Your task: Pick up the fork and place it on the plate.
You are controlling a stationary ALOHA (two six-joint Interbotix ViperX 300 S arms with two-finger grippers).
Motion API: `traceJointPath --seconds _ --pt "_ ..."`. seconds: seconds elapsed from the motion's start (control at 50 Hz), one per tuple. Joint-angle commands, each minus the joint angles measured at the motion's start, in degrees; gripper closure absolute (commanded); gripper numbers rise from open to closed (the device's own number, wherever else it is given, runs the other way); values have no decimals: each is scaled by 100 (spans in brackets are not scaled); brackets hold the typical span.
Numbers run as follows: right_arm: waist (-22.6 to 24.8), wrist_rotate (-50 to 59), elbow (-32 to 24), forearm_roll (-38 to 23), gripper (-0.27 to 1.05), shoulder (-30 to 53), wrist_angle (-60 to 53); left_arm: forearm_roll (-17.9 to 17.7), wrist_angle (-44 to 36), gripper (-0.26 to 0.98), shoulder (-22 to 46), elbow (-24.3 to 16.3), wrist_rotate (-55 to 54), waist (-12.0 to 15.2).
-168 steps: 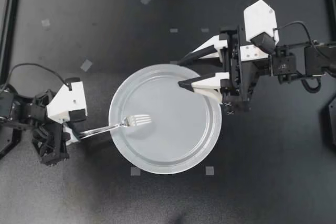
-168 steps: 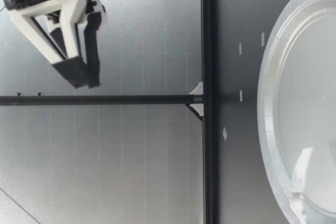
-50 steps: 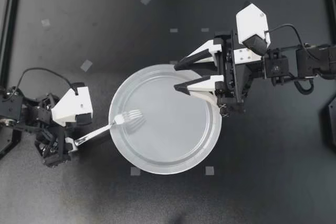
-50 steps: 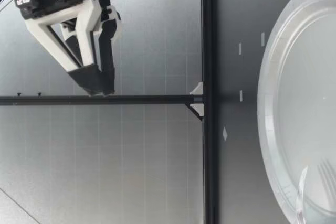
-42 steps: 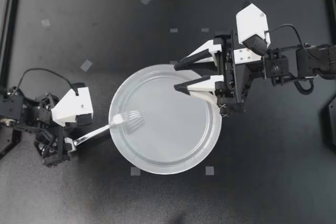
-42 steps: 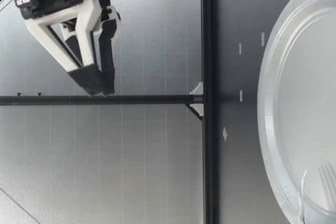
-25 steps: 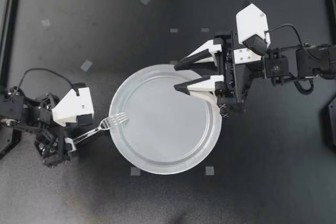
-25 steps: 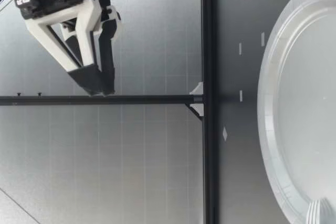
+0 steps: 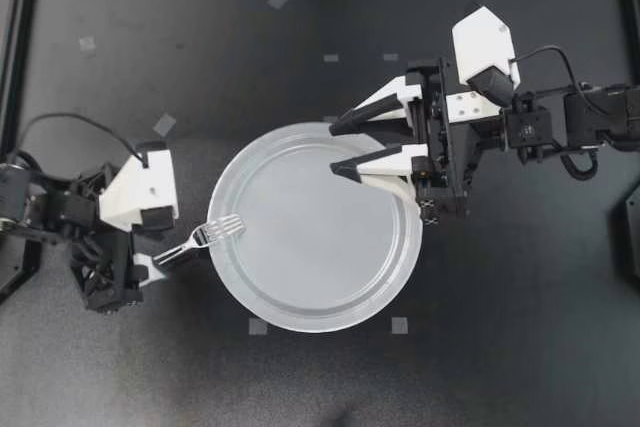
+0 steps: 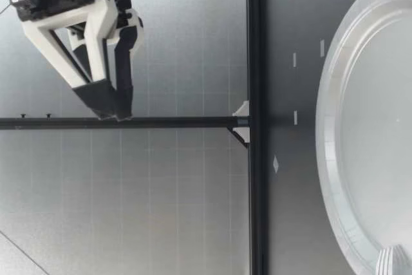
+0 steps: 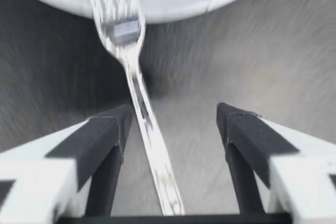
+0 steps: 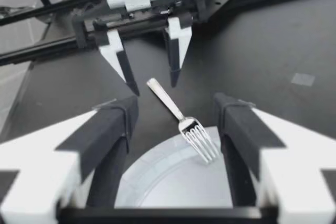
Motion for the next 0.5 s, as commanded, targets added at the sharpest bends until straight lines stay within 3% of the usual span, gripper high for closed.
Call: traceJointPath --seconds 0.0,0.16,0.34,0.48 --pt "-35 -26 -105 18 17 -62 -88 220 -44 12 -308 -246 -18 -9" --pt "-35 -255 -114 9 17 -114 -439 694 -694 12 -773 -316 -18 -9" --pt "-35 -765 -123 62 17 -88 -958 1072 -2285 12 -1187 -53 -9 44" --pt "-35 -1125 -114 316 17 35 -1345 1169 -3630 12 -1371 325 176 132"
